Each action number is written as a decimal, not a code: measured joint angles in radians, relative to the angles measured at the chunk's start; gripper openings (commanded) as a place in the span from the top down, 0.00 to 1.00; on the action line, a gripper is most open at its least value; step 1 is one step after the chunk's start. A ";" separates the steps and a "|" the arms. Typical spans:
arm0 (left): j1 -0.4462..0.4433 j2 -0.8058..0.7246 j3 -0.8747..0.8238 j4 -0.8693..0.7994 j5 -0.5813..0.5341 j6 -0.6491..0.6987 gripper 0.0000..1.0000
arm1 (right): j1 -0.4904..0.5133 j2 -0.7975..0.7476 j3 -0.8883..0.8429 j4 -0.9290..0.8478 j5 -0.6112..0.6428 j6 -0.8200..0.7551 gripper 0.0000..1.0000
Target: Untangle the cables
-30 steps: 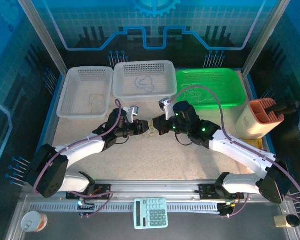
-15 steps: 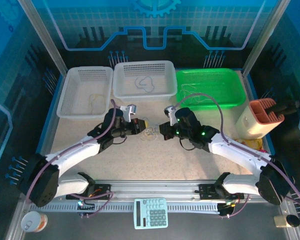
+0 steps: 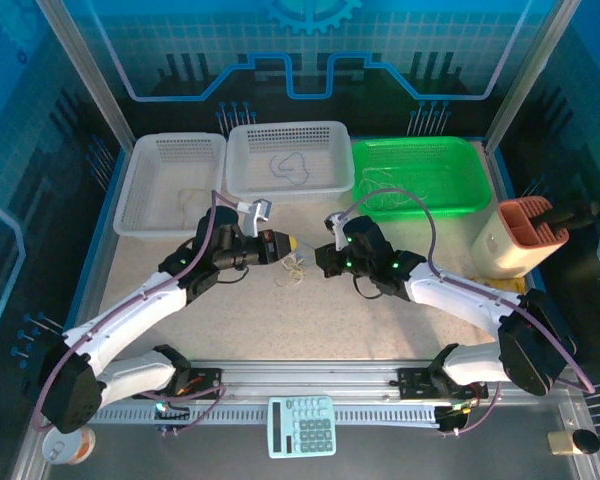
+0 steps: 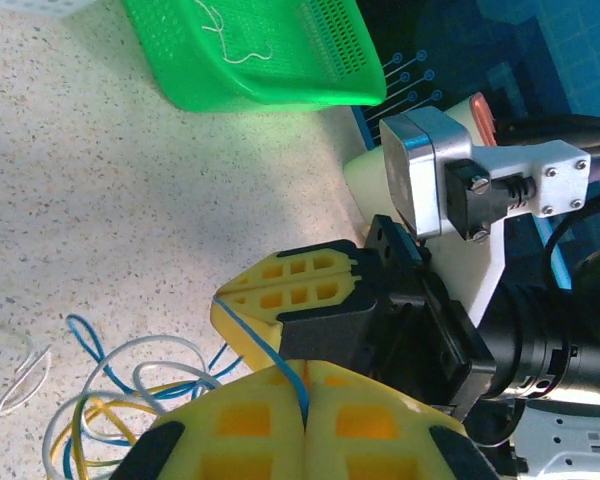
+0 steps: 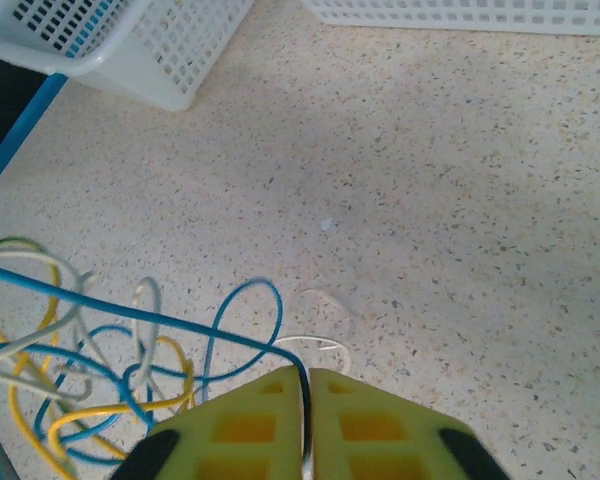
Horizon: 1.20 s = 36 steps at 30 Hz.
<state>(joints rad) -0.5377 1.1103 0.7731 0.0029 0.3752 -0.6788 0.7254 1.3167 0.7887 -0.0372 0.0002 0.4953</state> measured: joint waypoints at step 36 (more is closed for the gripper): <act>-0.001 0.050 0.031 0.046 -0.004 -0.074 1.00 | 0.016 -0.096 0.009 -0.027 -0.062 0.023 0.14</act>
<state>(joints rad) -0.5388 1.1606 0.8036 0.0490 0.3710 -0.7525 0.7414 1.2209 0.7979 -0.0639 -0.0616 0.5182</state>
